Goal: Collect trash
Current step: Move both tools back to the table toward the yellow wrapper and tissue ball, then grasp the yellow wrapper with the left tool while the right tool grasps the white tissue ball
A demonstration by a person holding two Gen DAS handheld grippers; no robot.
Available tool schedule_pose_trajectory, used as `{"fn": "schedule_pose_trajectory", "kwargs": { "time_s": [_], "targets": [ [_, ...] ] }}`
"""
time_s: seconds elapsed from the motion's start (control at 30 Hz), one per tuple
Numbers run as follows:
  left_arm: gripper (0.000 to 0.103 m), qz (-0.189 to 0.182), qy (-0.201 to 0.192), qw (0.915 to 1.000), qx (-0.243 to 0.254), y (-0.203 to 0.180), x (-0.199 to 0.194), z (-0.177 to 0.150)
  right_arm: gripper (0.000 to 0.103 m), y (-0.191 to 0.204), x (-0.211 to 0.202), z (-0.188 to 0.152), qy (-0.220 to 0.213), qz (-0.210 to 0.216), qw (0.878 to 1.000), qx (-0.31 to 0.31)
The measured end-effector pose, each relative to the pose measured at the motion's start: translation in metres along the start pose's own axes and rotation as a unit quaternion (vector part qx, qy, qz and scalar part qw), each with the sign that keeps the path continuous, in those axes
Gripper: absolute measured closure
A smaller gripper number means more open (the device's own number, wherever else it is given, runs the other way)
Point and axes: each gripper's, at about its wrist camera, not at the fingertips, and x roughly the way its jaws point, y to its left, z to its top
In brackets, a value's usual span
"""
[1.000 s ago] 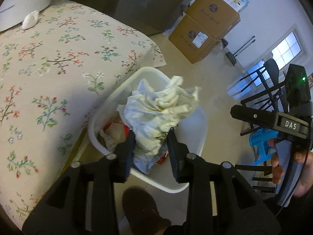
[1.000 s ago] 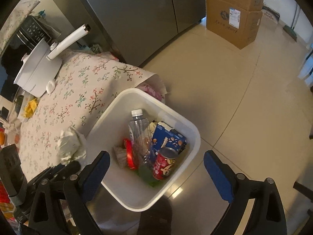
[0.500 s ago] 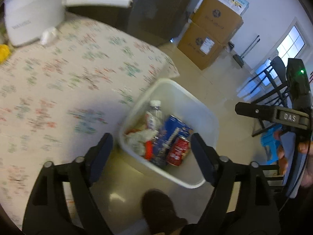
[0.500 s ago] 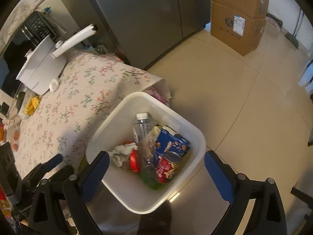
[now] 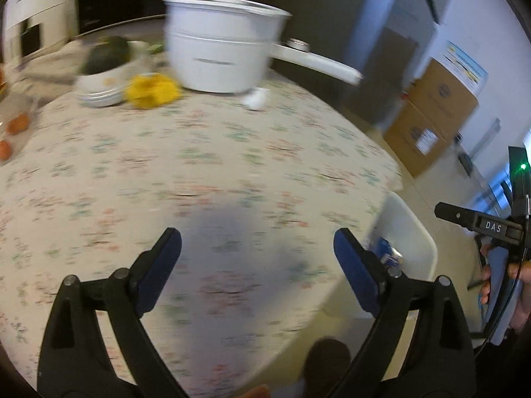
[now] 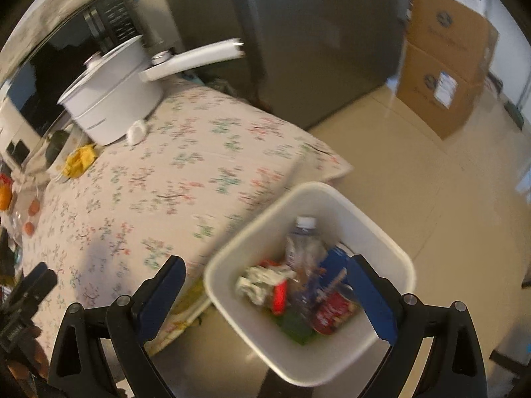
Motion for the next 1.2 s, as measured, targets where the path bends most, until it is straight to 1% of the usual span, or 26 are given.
{"fn": "schedule_pose_trajectory", "kwargs": {
  "time_s": [0.1, 0.23, 0.37, 0.5, 0.6, 0.63, 0.73, 0.8, 0.9, 0.97, 1.07, 1.1, 1.13, 1.17, 1.2],
  "targets": [
    [0.01, 0.031, -0.007, 0.9993, -0.018, 0.027, -0.007, 0.0, 0.004, 0.035, 0.011, 0.004, -0.007, 0.004, 1.0, -0.019],
    [0.003, 0.08, -0.005, 0.9954, -0.052, 0.071, -0.01, 0.001, 0.004, 0.082, 0.028, 0.008, -0.01, 0.017, 0.999, -0.043],
    [0.001, 0.094, 0.0, 0.9916, -0.088, 0.106, -0.006, 0.005, 0.003, 0.124, 0.037, 0.013, -0.032, 0.03, 0.998, -0.055],
    [0.001, 0.106, 0.0, 0.9856, -0.132, 0.139, 0.004, 0.02, 0.001, 0.153, 0.056, 0.029, -0.034, 0.035, 0.997, -0.065],
    [0.001, 0.12, -0.027, 0.9837, -0.131, 0.159, 0.012, 0.035, 0.001, 0.172, 0.073, 0.047, -0.047, 0.024, 0.995, -0.085],
    [0.001, 0.12, -0.031, 0.9834, -0.132, 0.164, 0.017, 0.04, 0.001, 0.177, 0.079, 0.054, -0.054, 0.018, 0.994, -0.094],
    [0.001, 0.12, -0.019, 0.984, -0.13, 0.175, 0.038, 0.054, 0.001, 0.184, 0.097, 0.071, -0.068, 0.014, 0.991, -0.112],
    [0.001, 0.114, -0.025, 0.9856, -0.122, 0.175, 0.052, 0.066, 0.001, 0.187, 0.108, 0.081, -0.072, 0.017, 0.99, -0.117],
    [0.001, 0.071, -0.033, 0.9878, -0.135, 0.177, 0.074, 0.084, 0.001, 0.19, 0.126, 0.097, -0.077, 0.016, 0.989, -0.123],
    [0.001, 0.052, -0.039, 0.9878, -0.141, 0.177, 0.085, 0.093, 0.001, 0.19, 0.135, 0.106, -0.081, 0.014, 0.989, -0.125],
    [0.013, 0.031, -0.049, 0.9879, -0.144, 0.173, 0.101, 0.108, 0.001, 0.192, 0.148, 0.119, -0.087, 0.014, 0.988, -0.129],
    [0.021, 0.025, -0.051, 0.988, -0.144, 0.172, 0.105, 0.111, 0.001, 0.193, 0.152, 0.122, -0.088, 0.013, 0.988, -0.13],
    [0.026, 0.018, -0.053, 0.9881, -0.144, 0.171, 0.11, 0.115, 0.001, 0.194, 0.155, 0.125, -0.089, 0.013, 0.987, -0.131],
    [0.028, 0.007, -0.053, 0.988, -0.145, 0.17, 0.116, 0.119, 0.001, 0.195, 0.159, 0.128, -0.09, 0.014, 0.987, -0.13],
    [0.032, -0.001, -0.052, 0.9877, -0.147, 0.169, 0.12, 0.12, 0.001, 0.196, 0.162, 0.131, -0.09, 0.014, 0.987, -0.13]
  ]
}}
